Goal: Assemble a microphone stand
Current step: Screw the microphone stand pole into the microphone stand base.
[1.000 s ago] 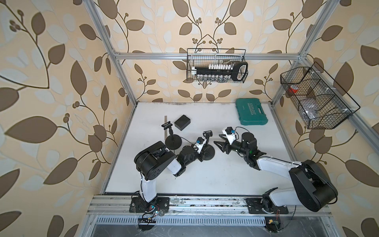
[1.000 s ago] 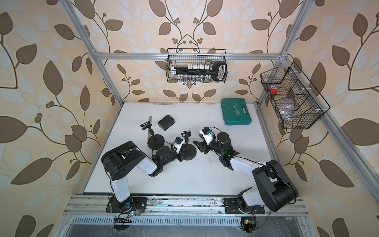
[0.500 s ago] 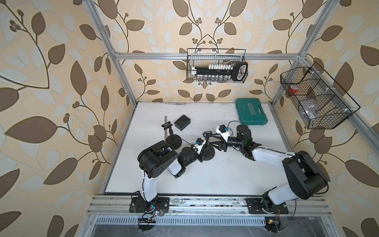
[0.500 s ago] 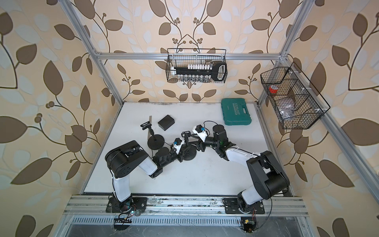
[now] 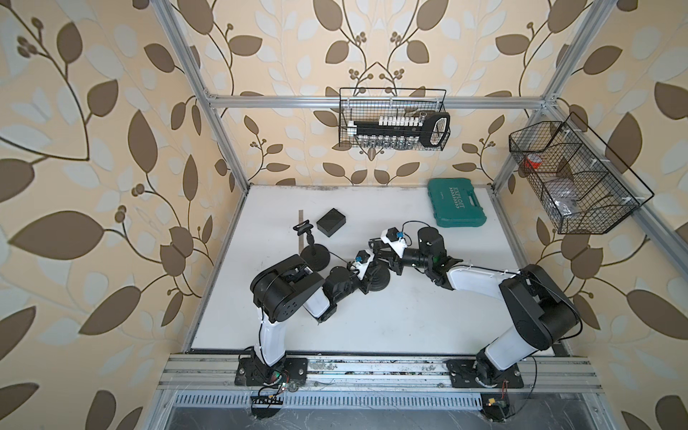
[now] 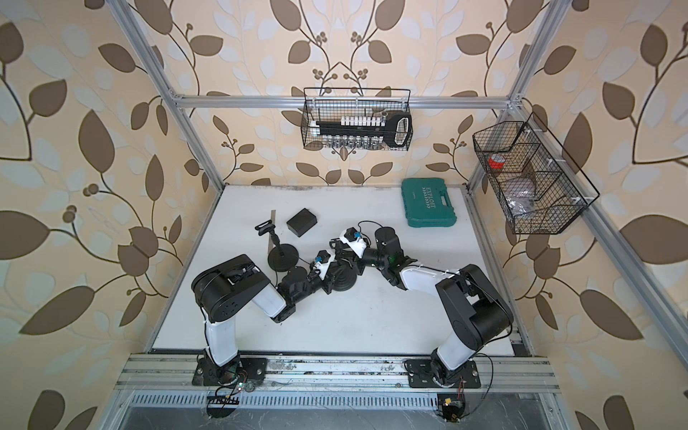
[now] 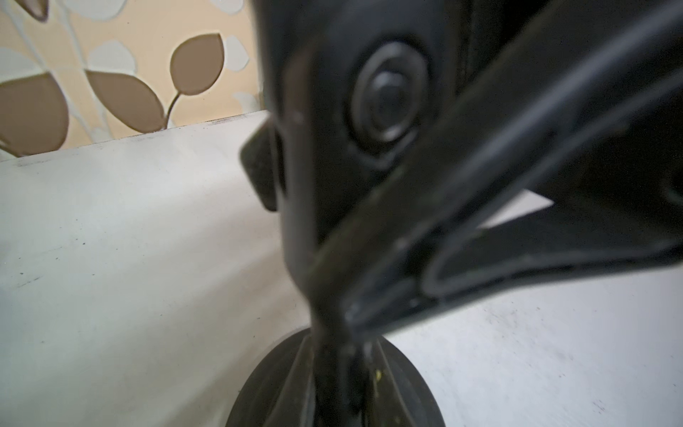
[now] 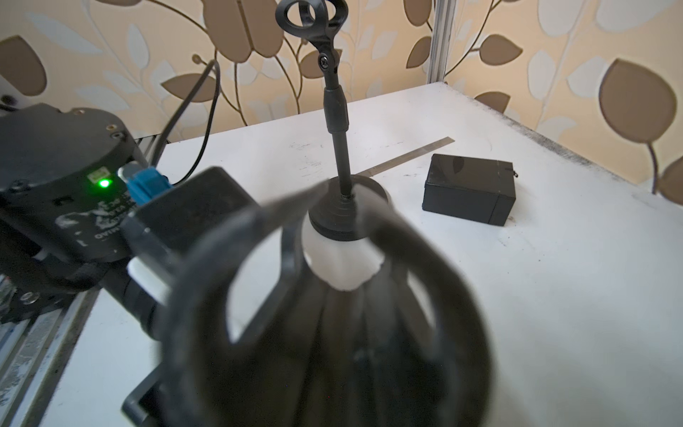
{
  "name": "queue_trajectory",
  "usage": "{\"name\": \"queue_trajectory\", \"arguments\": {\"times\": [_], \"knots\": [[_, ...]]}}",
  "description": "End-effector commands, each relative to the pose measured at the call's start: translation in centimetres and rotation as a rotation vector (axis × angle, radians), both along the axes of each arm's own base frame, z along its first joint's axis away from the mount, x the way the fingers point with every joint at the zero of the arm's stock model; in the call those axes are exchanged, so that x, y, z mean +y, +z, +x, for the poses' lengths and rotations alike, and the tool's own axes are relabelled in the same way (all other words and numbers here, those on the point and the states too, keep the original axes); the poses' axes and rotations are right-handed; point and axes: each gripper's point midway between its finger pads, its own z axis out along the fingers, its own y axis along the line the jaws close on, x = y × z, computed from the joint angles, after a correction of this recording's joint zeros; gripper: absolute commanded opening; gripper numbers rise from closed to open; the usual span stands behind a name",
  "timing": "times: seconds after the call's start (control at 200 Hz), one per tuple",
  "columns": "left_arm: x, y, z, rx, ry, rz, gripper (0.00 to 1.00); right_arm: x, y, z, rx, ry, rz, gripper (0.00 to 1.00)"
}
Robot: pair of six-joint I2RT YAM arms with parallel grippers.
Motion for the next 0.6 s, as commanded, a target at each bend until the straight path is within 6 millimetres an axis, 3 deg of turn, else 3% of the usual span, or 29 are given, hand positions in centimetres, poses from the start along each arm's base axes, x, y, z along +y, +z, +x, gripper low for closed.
{"name": "queue_trajectory", "arguments": {"times": [0.0, 0.115, 0.33, 0.45, 0.595], "knots": [[-0.3, -3.3, -1.3, 0.106, -0.046, 0.067, 0.08, -0.2, 0.1, 1.3, -0.039, -0.082, 0.010, 0.20], [-0.4, -3.2, -1.3, 0.102, -0.044, 0.066, 0.10, -0.1, -0.8, 0.9, -0.055, -0.134, -0.011, 0.00], [-0.3, -1.2, -1.1, 0.072, -0.039, 0.056, 0.21, -1.1, -3.4, 0.3, -0.080, -0.336, -0.088, 0.00], [-0.3, 0.9, -1.1, 0.044, -0.037, 0.038, 0.27, -3.0, -4.9, 0.4, -0.046, -0.530, -0.124, 0.00], [-0.2, 2.9, -0.9, -0.003, -0.028, 0.041, 0.29, -2.6, -5.9, -1.1, -0.046, -0.635, -0.170, 0.00]]}}
